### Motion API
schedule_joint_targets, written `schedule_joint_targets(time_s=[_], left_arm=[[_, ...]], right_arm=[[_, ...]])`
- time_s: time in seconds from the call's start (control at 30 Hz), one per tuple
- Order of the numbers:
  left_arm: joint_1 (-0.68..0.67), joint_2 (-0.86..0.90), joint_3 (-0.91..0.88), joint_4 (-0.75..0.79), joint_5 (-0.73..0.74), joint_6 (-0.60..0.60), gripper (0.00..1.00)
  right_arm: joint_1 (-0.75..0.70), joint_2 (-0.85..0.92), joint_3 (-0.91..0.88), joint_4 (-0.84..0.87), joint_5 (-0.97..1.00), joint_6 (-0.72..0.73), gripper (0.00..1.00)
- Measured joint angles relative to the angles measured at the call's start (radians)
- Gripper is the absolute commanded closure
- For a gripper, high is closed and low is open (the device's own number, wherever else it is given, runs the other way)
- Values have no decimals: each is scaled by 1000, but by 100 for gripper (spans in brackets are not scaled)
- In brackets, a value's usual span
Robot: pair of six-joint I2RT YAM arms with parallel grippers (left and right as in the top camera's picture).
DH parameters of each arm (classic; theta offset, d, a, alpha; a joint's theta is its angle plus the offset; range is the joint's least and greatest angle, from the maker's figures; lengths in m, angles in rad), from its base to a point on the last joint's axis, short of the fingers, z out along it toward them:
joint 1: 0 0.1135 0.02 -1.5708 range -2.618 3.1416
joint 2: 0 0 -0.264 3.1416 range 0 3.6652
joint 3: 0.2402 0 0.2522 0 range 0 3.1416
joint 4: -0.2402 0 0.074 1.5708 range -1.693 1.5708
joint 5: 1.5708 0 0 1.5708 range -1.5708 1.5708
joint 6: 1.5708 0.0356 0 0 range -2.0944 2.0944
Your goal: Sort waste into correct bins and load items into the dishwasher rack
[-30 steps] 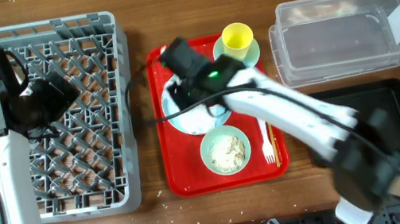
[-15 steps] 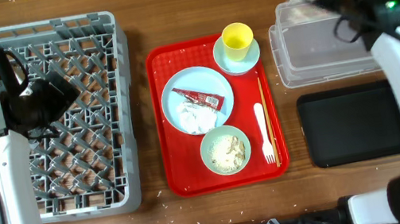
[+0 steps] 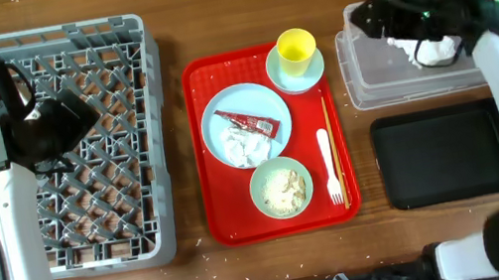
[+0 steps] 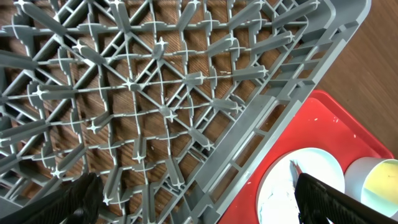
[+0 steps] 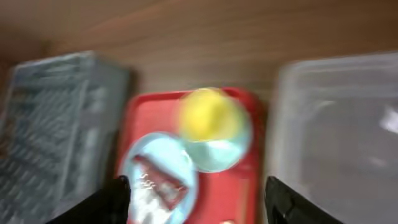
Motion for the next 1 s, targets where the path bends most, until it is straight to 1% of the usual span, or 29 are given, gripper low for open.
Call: schedule_joint_targets(time_s=[0.03,0.07,0.1,0.13,0.17,0.23,0.3,0.37,0.47,0.6,0.7,0.73,0.77,0.9,1.0], left_arm=[[0,0,0,0,0,0,0],[0,0,0,0,0,0,0],[0,0,0,0,0,0,0],[0,0,0,0,0,0,0],[0,0,0,0,0,0,0],[0,0,0,0,0,0,0],[0,0,0,0,0,0,0],[0,0,0,0,0,0,0],[0,0,0,0,0,0,0],[0,0,0,0,0,0,0],[0,0,0,0,0,0,0],[0,0,0,0,0,0,0],[0,0,0,0,0,0,0],[0,0,0,0,0,0,0],[0,0,0,0,0,0,0]], right_arm=[[53,-37,0,-22,-8,-8,30],[165,-66,2,-39,13,-12,30],[242,-67,1,-40,43,-12,30],[422,-53,-20,-22,141,-3,30],[485,-41,-29,-21,170,2,30],[652,16,-66,43,320,69,31],[777,105,-87,66,486,137,34],[854,192,-92,77,610,197,42],[904,297,-92,87,727,278,43],[904,412,-93,129,715,330,45],[904,457,-94,180,700,363,46],[904,463,-94,197,700,380,67],[904,466,-94,205,700,386,96],[904,469,-94,220,700,405,96],[904,468,-78,184,700,406,96]])
